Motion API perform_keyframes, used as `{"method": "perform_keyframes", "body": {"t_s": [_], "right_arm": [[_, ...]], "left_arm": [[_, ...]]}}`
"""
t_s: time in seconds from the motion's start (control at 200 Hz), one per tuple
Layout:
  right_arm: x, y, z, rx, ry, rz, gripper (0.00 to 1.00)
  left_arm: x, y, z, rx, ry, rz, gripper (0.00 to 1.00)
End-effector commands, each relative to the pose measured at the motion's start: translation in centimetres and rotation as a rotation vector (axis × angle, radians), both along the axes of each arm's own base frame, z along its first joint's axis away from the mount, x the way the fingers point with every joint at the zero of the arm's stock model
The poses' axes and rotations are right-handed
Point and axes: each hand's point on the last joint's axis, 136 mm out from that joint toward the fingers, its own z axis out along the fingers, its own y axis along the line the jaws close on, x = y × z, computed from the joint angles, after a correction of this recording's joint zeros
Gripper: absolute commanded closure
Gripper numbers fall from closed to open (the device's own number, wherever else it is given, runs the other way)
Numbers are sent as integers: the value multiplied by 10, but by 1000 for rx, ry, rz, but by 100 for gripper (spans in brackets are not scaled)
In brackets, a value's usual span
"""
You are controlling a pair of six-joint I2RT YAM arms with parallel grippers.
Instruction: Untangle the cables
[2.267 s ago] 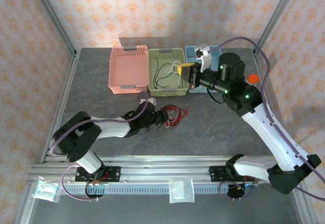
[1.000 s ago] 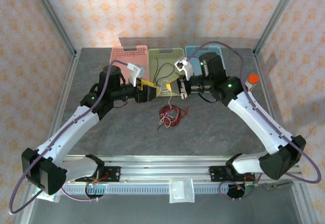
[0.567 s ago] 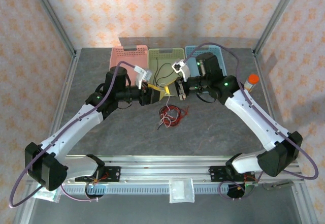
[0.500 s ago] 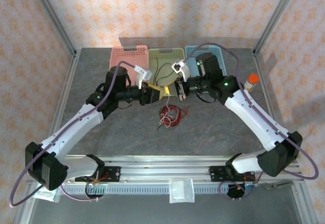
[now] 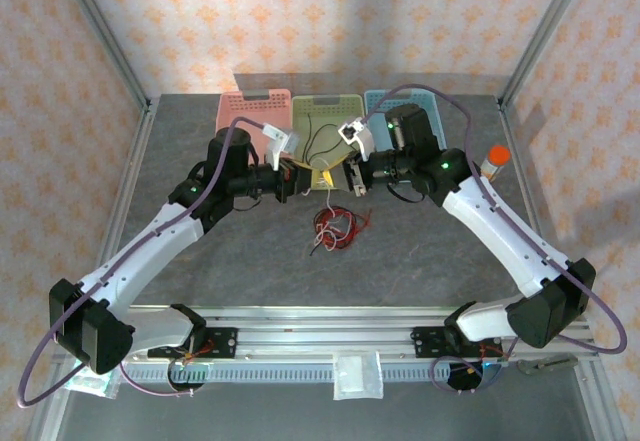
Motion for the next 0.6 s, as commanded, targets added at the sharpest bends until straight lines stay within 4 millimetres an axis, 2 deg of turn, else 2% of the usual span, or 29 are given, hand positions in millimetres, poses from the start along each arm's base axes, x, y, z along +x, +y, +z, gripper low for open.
{"method": "perform_keyframes", "body": {"t_s": [0.0,0.045,0.1,0.28,0.325,0.416,0.481,0.591], "right_arm": [[10,-3,14,16,-76,-65,39],[16,-6,13,6,-84,-99,27],[26,-11,10,-10,-86,-172,18],[64,-35,-5,-69,-73,-445,7],[72,-40,-8,-70,-56,-507,0],[84,-49,-15,-66,-11,-620,0],[98,-71,-20,-56,36,-812,0],[105,-93,-24,-77,18,-948,0]], "left_arm": [[20,10,14,22,-37,105,100],[27,17,15,29,-34,148,100],[39,26,15,41,-30,216,100],[80,68,9,109,1,480,100],[90,79,7,124,10,539,100],[107,99,3,154,27,632,100],[119,111,0,168,38,683,100],[139,126,-4,176,48,729,100]]}}
